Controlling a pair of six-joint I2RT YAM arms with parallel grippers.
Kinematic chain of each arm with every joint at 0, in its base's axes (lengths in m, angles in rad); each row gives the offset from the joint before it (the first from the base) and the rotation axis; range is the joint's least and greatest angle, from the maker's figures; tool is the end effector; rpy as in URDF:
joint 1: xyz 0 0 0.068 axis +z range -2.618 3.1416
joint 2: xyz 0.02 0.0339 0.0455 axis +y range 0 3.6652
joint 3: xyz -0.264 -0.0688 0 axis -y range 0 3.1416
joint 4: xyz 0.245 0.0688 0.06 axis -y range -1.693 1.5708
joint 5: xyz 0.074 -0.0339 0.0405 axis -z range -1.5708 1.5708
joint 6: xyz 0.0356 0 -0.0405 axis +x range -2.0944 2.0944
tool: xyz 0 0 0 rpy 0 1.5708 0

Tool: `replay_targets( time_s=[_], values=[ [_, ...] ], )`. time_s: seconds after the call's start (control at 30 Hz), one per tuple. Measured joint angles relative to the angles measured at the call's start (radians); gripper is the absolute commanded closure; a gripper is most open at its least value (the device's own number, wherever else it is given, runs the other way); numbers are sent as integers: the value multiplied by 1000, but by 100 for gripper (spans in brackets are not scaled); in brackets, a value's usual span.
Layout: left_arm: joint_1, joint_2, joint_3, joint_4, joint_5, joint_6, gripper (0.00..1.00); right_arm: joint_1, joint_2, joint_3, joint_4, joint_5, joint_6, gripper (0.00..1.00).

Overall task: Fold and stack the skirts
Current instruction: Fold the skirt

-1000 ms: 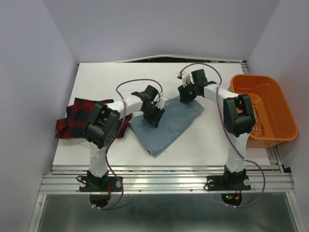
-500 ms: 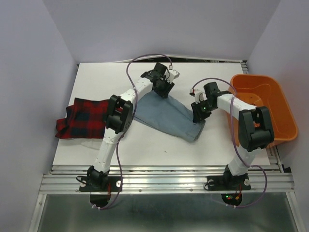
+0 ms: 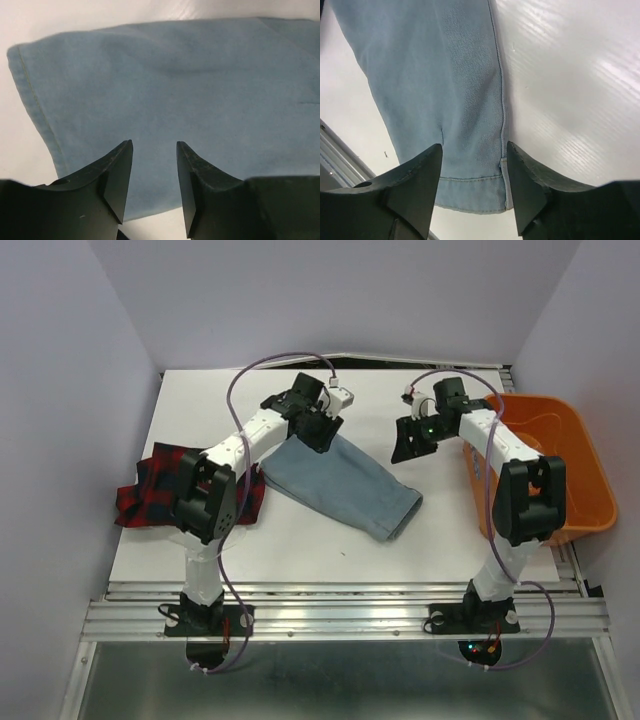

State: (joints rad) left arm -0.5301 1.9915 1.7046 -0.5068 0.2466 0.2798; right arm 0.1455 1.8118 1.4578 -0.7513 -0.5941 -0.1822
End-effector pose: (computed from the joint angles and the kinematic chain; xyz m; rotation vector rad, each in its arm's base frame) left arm 0.3889 -0.2380 0.2653 1.0438 2.1300 -0.4123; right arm 0.3732 0.0748 0.2487 -0.6021 2.5008 0.7740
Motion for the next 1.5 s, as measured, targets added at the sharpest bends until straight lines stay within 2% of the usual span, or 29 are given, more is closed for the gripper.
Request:
replay_targets(
  time_s=[0.13, 0.3, 0.4, 0.53, 0.67, 0.83, 0.9, 0.97, 1.07, 1.1, 1.17, 1.23, 1.27, 1.33, 1.47, 1.5],
  values=[
    [0, -44, -119, 24, 5, -19, 50, 0, 80, -30, 0, -18, 3, 39],
    [0, 43, -163, 27, 11, -31, 52, 0, 119, -153, -16, -14, -2, 43],
    [0, 125, -105, 5, 13, -27, 54, 0, 111, -201, -15, -21, 0, 44],
    [-1, 237, 80, 10, 19, -7, 55, 0, 64, -271, -14, -35, 8, 46],
    [-11, 330, 215, 15, 18, 10, 50, 0, 37, -334, -15, -84, 50, 47],
    [-26, 349, 246, 50, 10, 19, 44, 0, 32, -392, -6, -188, 150, 41],
    [-31, 333, 229, 76, 2, 22, 42, 6, 29, -418, 7, -234, 199, 33],
    [-34, 274, 163, 113, -7, 26, 41, 16, 27, -437, 14, -270, 237, 30],
    [-44, 68, -37, 146, -21, 41, 40, 23, 18, -440, 18, -291, 256, 29],
    [-47, -8, -98, 154, -31, 48, 23, 25, 9, -440, 18, -289, 259, 29],
    [-71, -205, -245, 169, -62, 61, 22, 21, -21, -438, 16, -257, 265, 30],
    [-163, -415, -366, 196, -119, 77, 22, 11, -53, -426, 4, -212, 264, 30],
    [-210, -472, -399, 209, -146, 80, 7, 3, -63, -411, -1, -193, 263, 30],
    [-340, -568, -476, 250, -207, 82, 6, -9, -76, -372, -10, -159, 257, 30],
    [-607, -582, -586, 270, -311, 71, 6, -22, -82, -235, -6, -107, 242, 33],
    [-636, -560, -599, 270, -332, 64, 6, -22, -81, -210, -3, -106, 242, 34]
  ],
)
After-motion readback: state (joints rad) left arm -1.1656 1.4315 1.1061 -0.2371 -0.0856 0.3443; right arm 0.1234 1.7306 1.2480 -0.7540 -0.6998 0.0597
